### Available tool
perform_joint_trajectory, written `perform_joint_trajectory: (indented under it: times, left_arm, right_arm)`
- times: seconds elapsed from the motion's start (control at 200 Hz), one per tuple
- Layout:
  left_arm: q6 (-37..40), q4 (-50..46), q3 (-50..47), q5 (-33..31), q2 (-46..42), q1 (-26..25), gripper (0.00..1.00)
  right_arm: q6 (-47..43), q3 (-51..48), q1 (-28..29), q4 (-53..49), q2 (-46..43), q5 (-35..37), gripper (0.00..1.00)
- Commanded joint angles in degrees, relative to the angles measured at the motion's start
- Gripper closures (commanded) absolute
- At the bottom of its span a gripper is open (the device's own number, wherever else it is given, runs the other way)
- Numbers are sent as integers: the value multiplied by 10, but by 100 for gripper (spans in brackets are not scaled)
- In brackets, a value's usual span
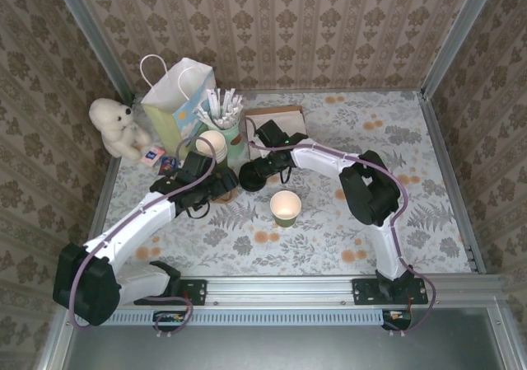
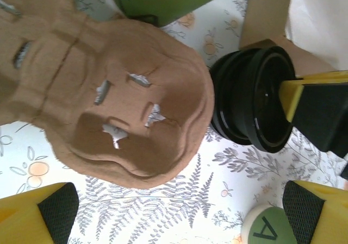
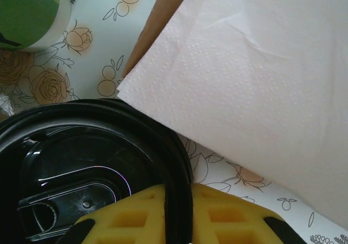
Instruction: Pack the takeout coffee
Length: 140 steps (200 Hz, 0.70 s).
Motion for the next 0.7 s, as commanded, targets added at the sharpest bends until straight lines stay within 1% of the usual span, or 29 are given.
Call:
perform_joint_trajectory:
  times: [0.0,0.245,0.44,0.515,0.615,0.695]
  left_arm:
    - [40,39,9,42,-2,3,0]
    - [54,88,12,89,16,6,0]
    - [54,118,14,113,37,10,3]
    - [53,125,13,112,43,11,7]
    - [52,130,14,109,56,12,18]
    - [54,135,18,109,70,12,20]
  right_arm:
    - [-8,-17,8,14,-50,41,83]
    - [8,-64,34,56,-102,120,83]
    - [35,-81,41,68,-110,136,81]
    - [44,-85,40,69,-110,137,81]
    - [59,-96,41,78,-118,129,82]
    - [71,-103,42,82,-128,127,82]
